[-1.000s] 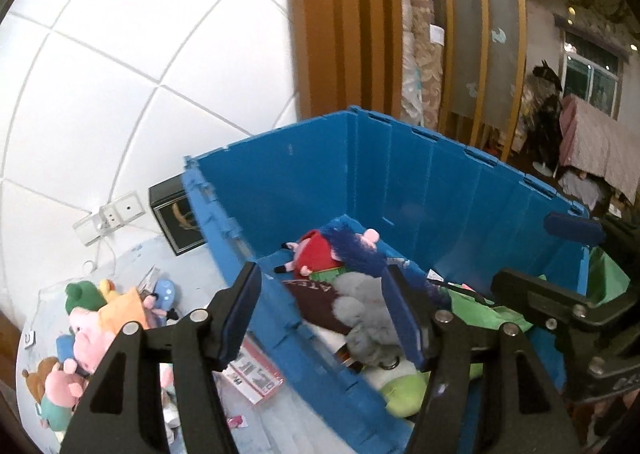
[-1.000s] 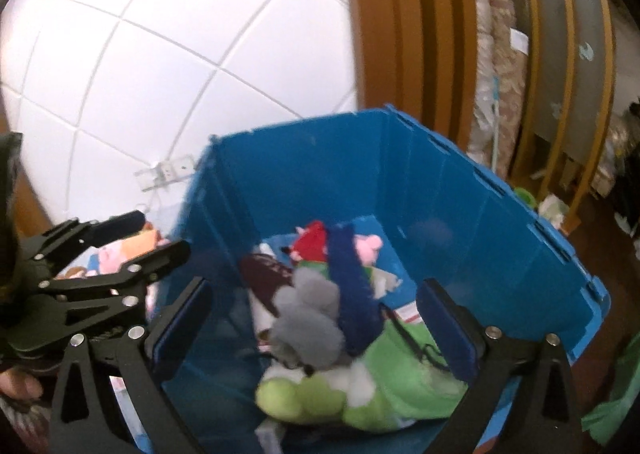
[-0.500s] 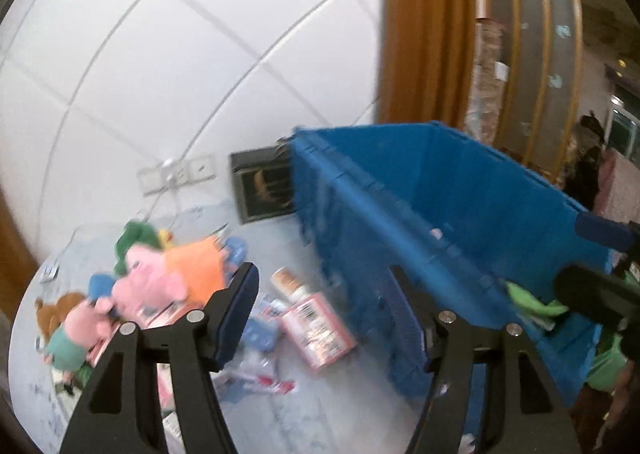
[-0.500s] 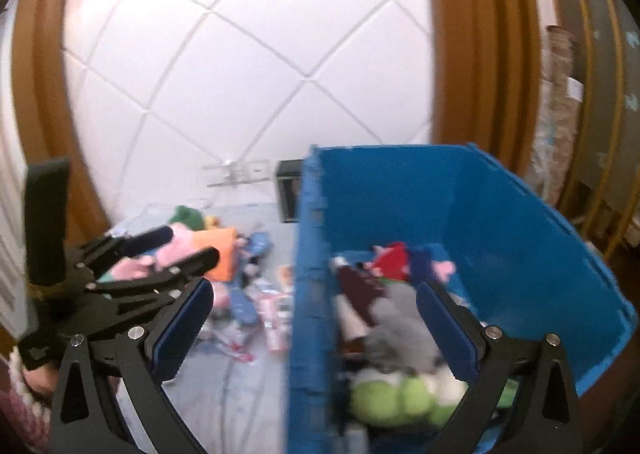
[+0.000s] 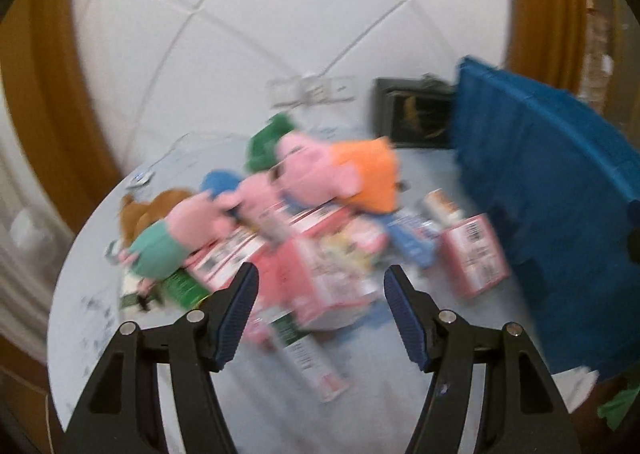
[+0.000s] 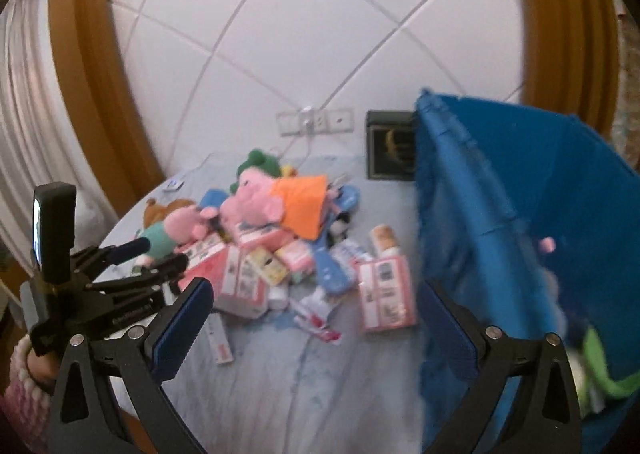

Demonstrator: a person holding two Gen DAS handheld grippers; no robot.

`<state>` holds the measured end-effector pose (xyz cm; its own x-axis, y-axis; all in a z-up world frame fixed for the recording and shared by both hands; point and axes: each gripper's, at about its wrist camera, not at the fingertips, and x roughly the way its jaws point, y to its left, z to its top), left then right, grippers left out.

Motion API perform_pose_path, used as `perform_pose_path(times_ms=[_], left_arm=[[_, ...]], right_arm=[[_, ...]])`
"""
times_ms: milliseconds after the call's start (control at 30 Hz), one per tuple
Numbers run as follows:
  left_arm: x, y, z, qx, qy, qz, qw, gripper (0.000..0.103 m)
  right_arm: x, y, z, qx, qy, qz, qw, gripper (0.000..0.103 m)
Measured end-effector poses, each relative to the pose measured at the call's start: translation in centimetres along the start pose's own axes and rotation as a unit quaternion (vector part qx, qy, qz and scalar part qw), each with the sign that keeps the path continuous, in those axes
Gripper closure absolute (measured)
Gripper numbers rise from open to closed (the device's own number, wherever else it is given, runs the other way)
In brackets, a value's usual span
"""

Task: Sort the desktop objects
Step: 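Move both grippers back over the table, then grasp the green-white acne cream box with the left gripper while the right grasps a white tube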

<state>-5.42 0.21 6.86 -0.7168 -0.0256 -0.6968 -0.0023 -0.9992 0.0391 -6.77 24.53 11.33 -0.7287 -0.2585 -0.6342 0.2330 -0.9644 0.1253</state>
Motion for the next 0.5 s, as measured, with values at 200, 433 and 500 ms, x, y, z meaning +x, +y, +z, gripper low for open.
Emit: perform_pose_path(times_ms=[200, 433, 500], left_arm=[[4.1, 3.7, -4.0, -0.05, 0.062, 0.021, 0.9966, 0.039], [8.4, 3.5, -8.2, -0.085, 0.122, 0.021, 0.9887, 0.039], [10.2, 2.9, -9.3, -0.094, 0.138, 0.023, 0.9857, 0.039]], right_arm=[[4.7, 0.3, -1.9, 0.013, 0.039, 0.011, 0.999, 0.0], [11.0, -0.8, -5.1, 0.02, 0.11, 0.012, 0.994, 0.0], [13.4, -1.1, -6.5, 0.016, 0.146, 0.017, 0.989, 0.0]])
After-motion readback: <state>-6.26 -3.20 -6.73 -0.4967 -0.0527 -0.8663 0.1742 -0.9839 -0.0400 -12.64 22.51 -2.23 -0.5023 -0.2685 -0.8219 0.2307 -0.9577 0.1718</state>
